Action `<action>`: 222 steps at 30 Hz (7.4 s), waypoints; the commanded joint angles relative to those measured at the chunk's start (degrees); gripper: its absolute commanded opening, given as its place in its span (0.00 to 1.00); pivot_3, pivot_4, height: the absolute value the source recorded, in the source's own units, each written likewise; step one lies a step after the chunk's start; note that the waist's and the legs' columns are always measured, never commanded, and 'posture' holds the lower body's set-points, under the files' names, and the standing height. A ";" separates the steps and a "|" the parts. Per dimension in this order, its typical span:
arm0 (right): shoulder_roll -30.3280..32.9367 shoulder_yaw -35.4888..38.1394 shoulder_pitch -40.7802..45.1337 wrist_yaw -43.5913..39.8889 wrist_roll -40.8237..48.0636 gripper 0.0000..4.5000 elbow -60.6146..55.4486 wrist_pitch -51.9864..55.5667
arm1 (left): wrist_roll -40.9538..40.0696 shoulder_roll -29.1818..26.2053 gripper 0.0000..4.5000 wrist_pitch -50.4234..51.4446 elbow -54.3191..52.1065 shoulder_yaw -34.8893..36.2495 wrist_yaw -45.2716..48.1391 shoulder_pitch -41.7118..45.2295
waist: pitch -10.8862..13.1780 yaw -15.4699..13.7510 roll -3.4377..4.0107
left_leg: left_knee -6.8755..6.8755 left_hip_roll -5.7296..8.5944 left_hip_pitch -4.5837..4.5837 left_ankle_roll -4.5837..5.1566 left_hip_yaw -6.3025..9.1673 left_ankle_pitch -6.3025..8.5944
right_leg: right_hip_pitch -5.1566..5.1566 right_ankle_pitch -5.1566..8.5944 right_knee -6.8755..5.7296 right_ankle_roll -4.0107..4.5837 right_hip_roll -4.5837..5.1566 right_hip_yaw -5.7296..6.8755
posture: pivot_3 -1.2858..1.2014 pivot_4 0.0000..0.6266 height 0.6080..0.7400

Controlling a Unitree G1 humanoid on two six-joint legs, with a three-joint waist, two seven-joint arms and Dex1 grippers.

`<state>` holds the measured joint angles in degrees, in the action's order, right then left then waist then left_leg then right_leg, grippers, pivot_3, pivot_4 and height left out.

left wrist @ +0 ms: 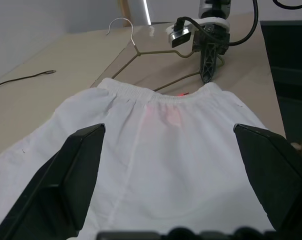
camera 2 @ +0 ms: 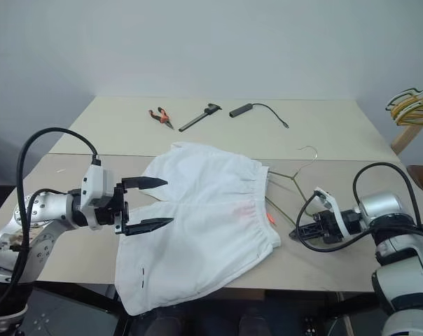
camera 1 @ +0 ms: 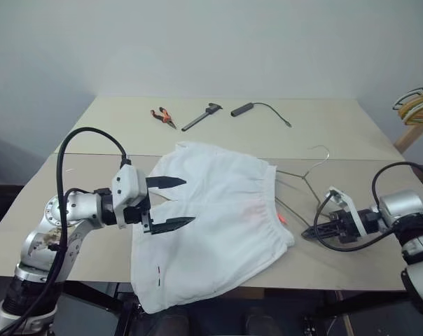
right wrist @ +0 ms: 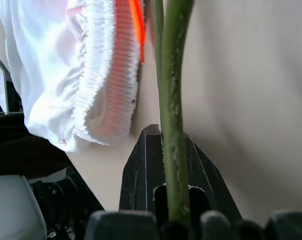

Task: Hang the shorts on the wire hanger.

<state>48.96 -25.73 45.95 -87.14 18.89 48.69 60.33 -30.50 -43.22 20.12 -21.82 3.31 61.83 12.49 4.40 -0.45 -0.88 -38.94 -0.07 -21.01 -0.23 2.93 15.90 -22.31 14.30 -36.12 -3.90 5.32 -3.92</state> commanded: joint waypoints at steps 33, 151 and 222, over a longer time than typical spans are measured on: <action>-8.34 15.55 7.55 14.73 -11.17 0.00 -11.17 -17.60 | 0.42 -2.42 0.99 -1.85 2.38 2.31 0.44 2.86 | -0.02 0.14 0.04 | 0.07 0.00 -0.06 -0.15 0.02 -0.08 | -0.15 0.00 -0.08 0.00 0.01 -0.01 | 0.54 0.06 1.00; -21.72 30.47 -22.03 45.16 4.35 0.02 -48.45 -22.29 | 24.61 -5.61 0.00 -22.23 55.69 -8.80 22.63 33.23 | -0.21 10.26 -0.15 | -0.08 0.04 -0.46 -0.43 0.25 -0.28 | -0.75 0.02 -1.05 -0.03 0.02 -0.10 | 0.48 0.08 1.00; -26.74 8.00 3.36 32.17 -5.88 0.00 -46.27 -36.71 | 30.51 2.70 0.13 -29.31 62.51 -12.14 20.77 39.49 | -0.25 12.29 -0.18 | -0.18 0.10 -0.71 -0.55 0.38 -0.35 | -0.94 0.01 -1.16 -0.04 0.11 -0.03 | 0.48 0.03 1.00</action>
<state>22.42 -18.83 48.08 -54.15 12.94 3.05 25.44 2.45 -40.27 -10.30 43.39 -11.21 82.86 51.02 4.15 11.84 -1.06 -39.12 0.02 -21.73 -0.78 3.33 15.56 -23.25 14.31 -37.28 -3.94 5.43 -3.95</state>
